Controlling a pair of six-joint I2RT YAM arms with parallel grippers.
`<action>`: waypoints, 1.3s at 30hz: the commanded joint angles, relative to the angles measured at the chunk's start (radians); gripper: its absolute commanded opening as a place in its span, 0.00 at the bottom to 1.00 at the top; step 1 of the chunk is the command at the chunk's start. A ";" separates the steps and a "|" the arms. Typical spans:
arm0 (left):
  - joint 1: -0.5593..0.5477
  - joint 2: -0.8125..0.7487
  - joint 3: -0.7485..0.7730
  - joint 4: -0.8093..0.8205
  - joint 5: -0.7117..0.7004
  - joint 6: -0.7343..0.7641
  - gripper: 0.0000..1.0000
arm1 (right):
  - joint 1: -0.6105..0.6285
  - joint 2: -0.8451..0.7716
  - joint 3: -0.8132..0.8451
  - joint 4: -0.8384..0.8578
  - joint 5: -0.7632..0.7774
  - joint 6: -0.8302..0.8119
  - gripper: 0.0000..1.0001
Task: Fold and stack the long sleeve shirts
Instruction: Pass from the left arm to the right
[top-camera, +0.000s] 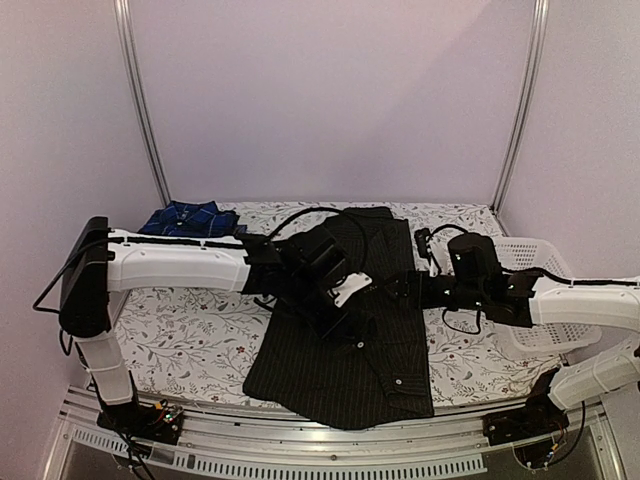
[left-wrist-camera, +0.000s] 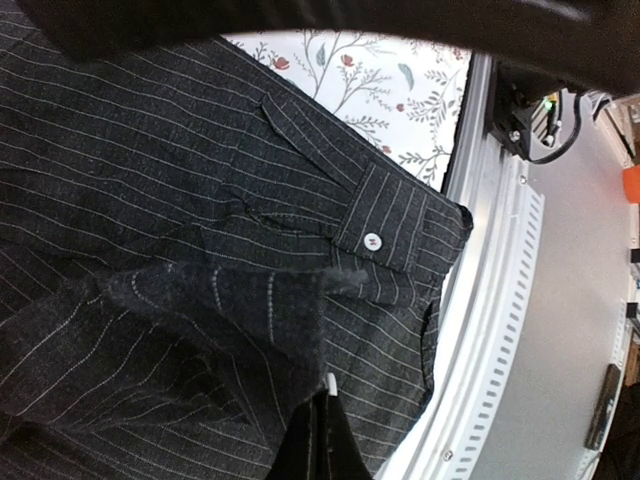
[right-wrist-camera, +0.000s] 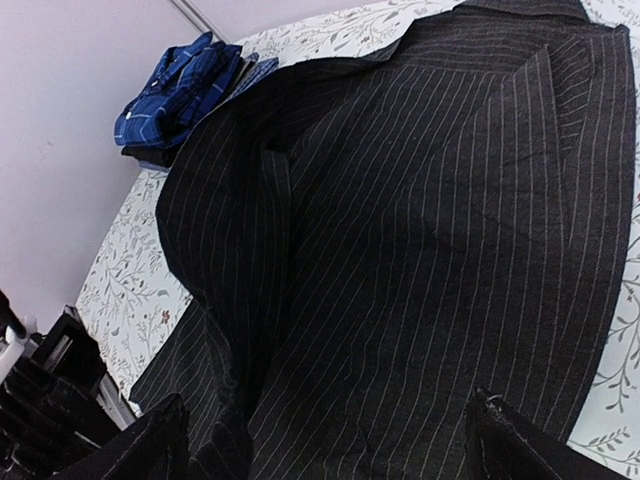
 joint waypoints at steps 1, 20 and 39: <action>-0.003 0.027 0.008 0.038 0.012 0.017 0.00 | -0.005 -0.035 -0.035 0.020 -0.199 0.045 0.91; -0.003 0.058 0.040 0.037 -0.004 0.021 0.00 | 0.100 0.164 0.014 0.000 -0.287 0.173 0.76; -0.016 0.061 0.048 0.078 -0.045 0.027 0.00 | 0.122 0.245 0.068 0.007 -0.255 0.280 0.37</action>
